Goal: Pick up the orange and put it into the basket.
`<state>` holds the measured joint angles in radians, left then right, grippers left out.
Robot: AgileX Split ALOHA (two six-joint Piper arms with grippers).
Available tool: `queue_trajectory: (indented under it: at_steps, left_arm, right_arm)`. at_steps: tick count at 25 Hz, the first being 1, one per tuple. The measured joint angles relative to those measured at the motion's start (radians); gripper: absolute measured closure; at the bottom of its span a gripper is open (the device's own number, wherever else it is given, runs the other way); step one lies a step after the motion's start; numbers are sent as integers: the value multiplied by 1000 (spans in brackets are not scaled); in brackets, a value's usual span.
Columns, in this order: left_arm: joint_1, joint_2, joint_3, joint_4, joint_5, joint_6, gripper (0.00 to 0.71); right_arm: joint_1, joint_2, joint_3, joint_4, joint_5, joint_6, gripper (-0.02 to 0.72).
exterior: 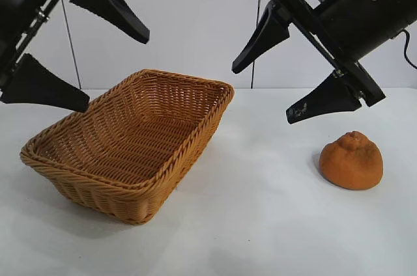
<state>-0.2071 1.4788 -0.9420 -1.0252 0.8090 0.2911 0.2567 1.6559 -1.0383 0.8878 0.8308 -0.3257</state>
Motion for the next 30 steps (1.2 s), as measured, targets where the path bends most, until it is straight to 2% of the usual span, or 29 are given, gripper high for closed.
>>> queue_trajectory:
  at_steps: [4,6,9,13,14,18,25,30]
  left_arm:
    - [7,-78,-2,124,65,-197,17]
    - [-24,-115,-2,224,83,-367,17]
    - [-105,-150,9,407,86,-653,17]
    - [-198,-138,30,648,35,-986,17]
    - [-198,-138,30,648,35,-986,17]
    - [-224,-41,33,807,-76,-1257,17]
    - [-224,157,33,731,-250,-1344,17]
    - [-224,282,33,717,-326,-1373,17]
  right_arm:
    - [0,0,0,0,0,0,93]
    - [0,0,0,0,0,0,93]
    - [0,0,0,0,0,0,93]
    - [0,0,0,0,0,0,93]
    - [0,0,0,0,0,0,93]
    - [0,0,0,0,0,1,93]
    - [0,0,0,0,-1,13,93]
    - [0,0,0,0,-1,19,93]
